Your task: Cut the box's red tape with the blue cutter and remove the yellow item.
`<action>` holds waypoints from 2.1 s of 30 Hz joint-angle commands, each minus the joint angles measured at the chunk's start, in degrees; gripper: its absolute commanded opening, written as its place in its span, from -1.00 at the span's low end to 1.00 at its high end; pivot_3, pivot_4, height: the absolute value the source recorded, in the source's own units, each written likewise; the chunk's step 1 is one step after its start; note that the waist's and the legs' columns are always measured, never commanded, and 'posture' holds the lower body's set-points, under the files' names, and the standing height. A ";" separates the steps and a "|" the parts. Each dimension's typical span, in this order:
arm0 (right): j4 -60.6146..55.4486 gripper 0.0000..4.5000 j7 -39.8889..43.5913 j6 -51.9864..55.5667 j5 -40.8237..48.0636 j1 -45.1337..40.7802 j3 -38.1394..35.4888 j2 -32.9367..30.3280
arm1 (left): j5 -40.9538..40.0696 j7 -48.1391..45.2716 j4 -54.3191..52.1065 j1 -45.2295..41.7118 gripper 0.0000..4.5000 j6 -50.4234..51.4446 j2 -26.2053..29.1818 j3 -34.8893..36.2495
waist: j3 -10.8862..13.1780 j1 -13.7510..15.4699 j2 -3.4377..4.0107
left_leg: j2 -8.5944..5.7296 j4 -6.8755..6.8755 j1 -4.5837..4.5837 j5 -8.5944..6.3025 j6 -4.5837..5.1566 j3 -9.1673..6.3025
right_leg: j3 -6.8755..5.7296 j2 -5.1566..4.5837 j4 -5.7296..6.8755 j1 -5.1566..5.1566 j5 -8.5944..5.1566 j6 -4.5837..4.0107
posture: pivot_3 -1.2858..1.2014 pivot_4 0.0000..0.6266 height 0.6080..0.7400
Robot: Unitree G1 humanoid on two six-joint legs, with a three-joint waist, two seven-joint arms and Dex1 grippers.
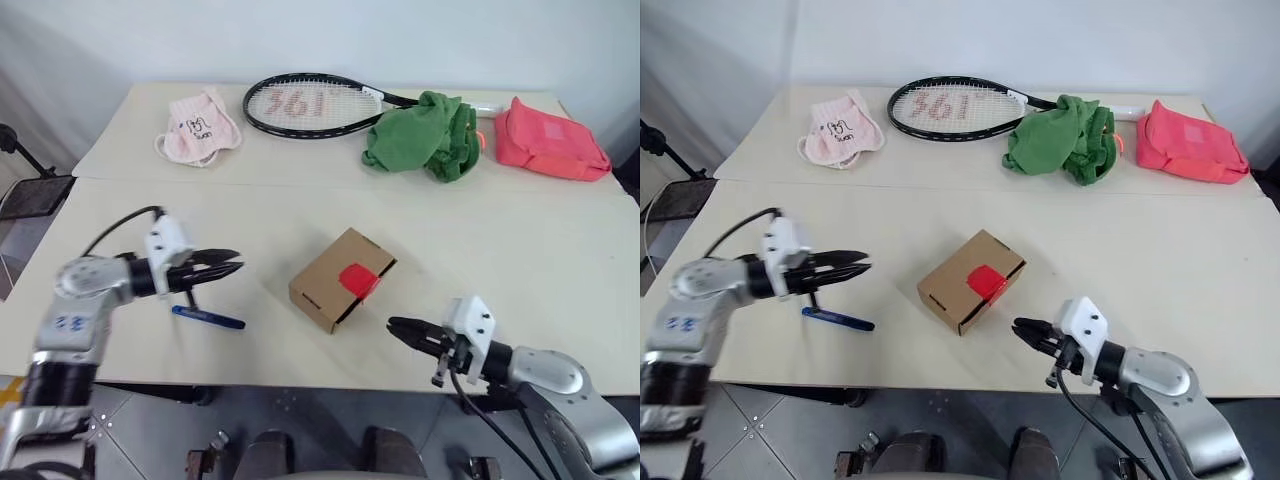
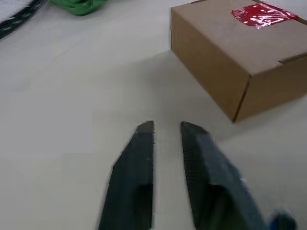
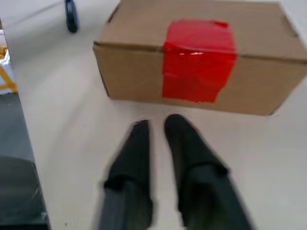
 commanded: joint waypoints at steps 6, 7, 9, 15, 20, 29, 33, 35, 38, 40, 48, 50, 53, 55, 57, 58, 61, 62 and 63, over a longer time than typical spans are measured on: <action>5.41 -1.00 -9.46 7.20 -6.86 -9.16 3.60 4.58 | 6.36 -0.73 4.82 -8.33 -0.97 4.05 -5.45 -9.40 | 0.00 -0.08 -0.04 | -0.01 0.10 -0.08 -0.01 0.01 0.00 | 0.00 -0.01 0.03 -0.02 0.00 0.00 | 0.03 -0.52 1.00; 6.14 -1.00 -10.05 7.31 -7.34 -10.43 3.83 5.26 | 5.73 -1.63 3.43 -8.16 -0.97 5.84 -5.59 -10.06 | 0.00 -0.18 -0.04 | 0.00 0.10 -0.08 -0.01 0.01 0.00 | 0.00 0.00 0.04 -0.03 0.00 0.00 | 0.03 -0.52 1.00; 8.24 -1.00 -10.59 6.86 -8.34 -12.70 4.45 6.40 | 3.61 -4.37 0.18 -7.38 -0.97 9.14 -5.45 -11.01 | 0.01 -0.42 -0.04 | 0.01 0.08 -0.09 -0.01 0.01 -0.01 | -0.01 0.01 0.05 -0.05 0.00 0.00 | 0.03 -0.52 1.00; 16.83 -1.00 -9.91 5.39 -8.82 -20.67 4.62 10.12 | -2.41 -10.21 -10.30 -3.07 -0.97 16.08 -4.24 -11.40 | 0.01 -1.18 -0.04 | 0.04 0.16 -0.14 -0.01 0.01 -0.05 | -0.01 0.01 0.06 -0.05 0.00 0.00 | 0.03 -0.52 1.00; 26.50 -1.00 -6.78 1.54 -9.87 -28.05 5.78 12.32 | -4.24 -8.07 -14.22 -0.05 -0.97 20.49 -4.51 -10.24 | 0.01 -1.42 -0.04 | 0.05 0.23 -0.13 -0.01 0.01 -0.07 | 0.00 0.01 0.16 -0.05 0.00 0.00 | 0.03 -0.52 1.00; 52.18 -1.00 3.00 -6.61 -12.28 -45.32 7.75 15.99 | -4.34 -2.33 -18.83 4.61 -0.97 23.32 -7.48 -10.21 | 0.02 -2.36 -0.02 | 0.05 0.28 -0.13 -0.01 0.01 -0.19 | -0.03 0.01 0.28 -0.05 0.00 0.00 | 0.03 -0.52 1.00; 61.36 -1.00 4.71 -14.70 -15.63 -49.51 7.95 15.20 | -4.15 -0.82 -19.28 5.01 -0.97 23.14 -8.17 -10.18 | 0.02 -2.50 -0.02 | 0.02 0.29 -0.14 -0.03 -0.01 -0.24 | -0.07 -0.02 0.33 -0.04 0.00 0.00 | 0.03 -0.52 1.00; 60.60 -1.00 5.98 -14.30 -14.11 -50.30 5.70 14.13 | -3.90 -0.35 -19.38 4.98 -0.97 22.55 -7.72 -9.55 | 0.02 -2.72 -0.02 | 0.02 0.29 -0.14 -0.03 -0.01 -0.24 | -0.07 -0.02 0.33 -0.04 0.00 0.01 | 0.03 -0.52 1.00; 56.65 -1.00 8.91 -12.81 -12.63 -48.86 3.80 10.95 | -4.69 -0.65 -20.10 5.07 -0.97 22.70 -6.09 -7.77 | 0.05 -2.74 0.02 | 0.03 0.29 -0.14 -0.03 -0.02 -0.23 | -0.07 -0.02 0.33 -0.04 0.00 0.01 | 0.03 -0.52 1.00; 54.93 -1.00 9.74 -12.80 -12.71 -47.69 3.42 9.23 | -5.09 -1.27 -20.38 5.11 -0.97 22.63 -4.96 -7.16 | 0.04 -2.73 0.02 | 0.03 0.29 -0.14 -0.03 -0.02 -0.24 | -0.07 -0.02 0.32 -0.04 0.00 0.01 | 0.03 -0.52 1.00; 34.31 -0.83 18.23 -3.44 2.68 -34.07 -7.91 0.84 | -10.71 -2.93 -19.57 7.24 -0.71 22.07 3.31 6.20 | 0.06 -2.52 0.01 | 0.04 0.29 -0.18 -0.05 -0.04 -0.22 | -0.08 -0.02 0.26 -0.04 0.00 0.01 | 0.03 -0.52 1.00; 28.31 -0.59 21.84 -1.54 8.37 -29.19 -10.81 -0.69 | -10.95 -3.99 -17.69 9.39 -0.45 17.84 5.00 11.12 | 0.06 -2.41 0.01 | 0.06 0.27 -0.18 -0.05 -0.04 -0.23 | -0.10 -0.02 0.24 -0.04 0.00 0.01 | 0.03 -0.52 1.00; 20.50 -0.17 22.71 3.56 16.63 -23.94 -14.87 -1.77 | -10.55 -6.41 -12.92 13.06 -0.07 9.95 6.61 17.51 | 0.06 -2.61 0.01 | 0.07 0.25 -0.15 -0.08 -0.04 -0.18 | -0.10 -0.01 0.21 -0.03 0.00 0.01 | 0.03 -0.52 1.00; 15.17 0.15 21.95 6.21 21.07 -21.32 -17.02 -2.35 | -8.41 -9.14 -6.95 16.58 0.22 3.94 9.40 21.24 | 0.07 -2.75 0.03 | 0.08 0.27 -0.12 -0.09 -0.02 -0.12 | -0.08 -0.01 0.21 -0.02 0.00 0.00 | 0.03 -0.52 1.00; 10.03 0.46 20.90 8.22 24.29 -19.56 -18.14 -3.09 | -7.33 -10.99 -2.12 19.53 0.49 1.22 12.37 23.45 | 0.09 -2.74 0.05 | 0.15 0.20 0.01 -0.13 -0.06 -0.02 | -0.05 0.02 0.24 -0.02 0.00 0.00 | 0.03 -0.52 1.00; 8.77 0.61 20.47 8.88 25.15 -19.14 -18.39 -3.35 | -7.34 -11.38 -0.94 20.06 0.62 0.54 13.08 23.66 | 0.09 -2.63 0.05 | 0.16 0.19 0.00 -0.15 -0.03 -0.02 | -0.05 0.02 0.24 -0.03 -0.01 -0.01 | 0.03 -0.52 1.00; 0.37 0.99 22.11 7.91 27.23 -15.11 -18.81 -4.86 | -6.66 -14.45 8.23 23.53 0.98 -0.06 17.65 26.10 | 0.11 -1.98 0.02 | 0.16 0.24 -0.02 -0.25 0.06 -0.01 | -0.05 0.01 0.22 -0.03 -0.01 -0.01 | 0.03 -0.52 1.00; -2.12 0.99 21.57 6.79 27.27 -14.07 -18.97 -4.47 | -5.48 -16.32 11.51 25.00 0.98 -1.44 19.68 25.74 | 0.11 -1.76 0.02 | 0.19 0.24 -0.01 -0.34 0.06 -0.01 | -0.06 0.03 0.23 -0.04 -0.01 -0.01 | 0.03 -0.52 1.00; -3.87 0.99 21.78 4.89 26.04 -13.51 -18.34 -4.25 | -4.28 -17.61 14.38 25.23 0.98 -4.09 21.15 25.02 | 0.11 -1.39 0.02 | 0.23 0.24 0.01 -0.41 0.06 0.00 | -0.09 0.06 0.23 -0.05 -0.01 -0.01 | 0.03 -0.52 1.00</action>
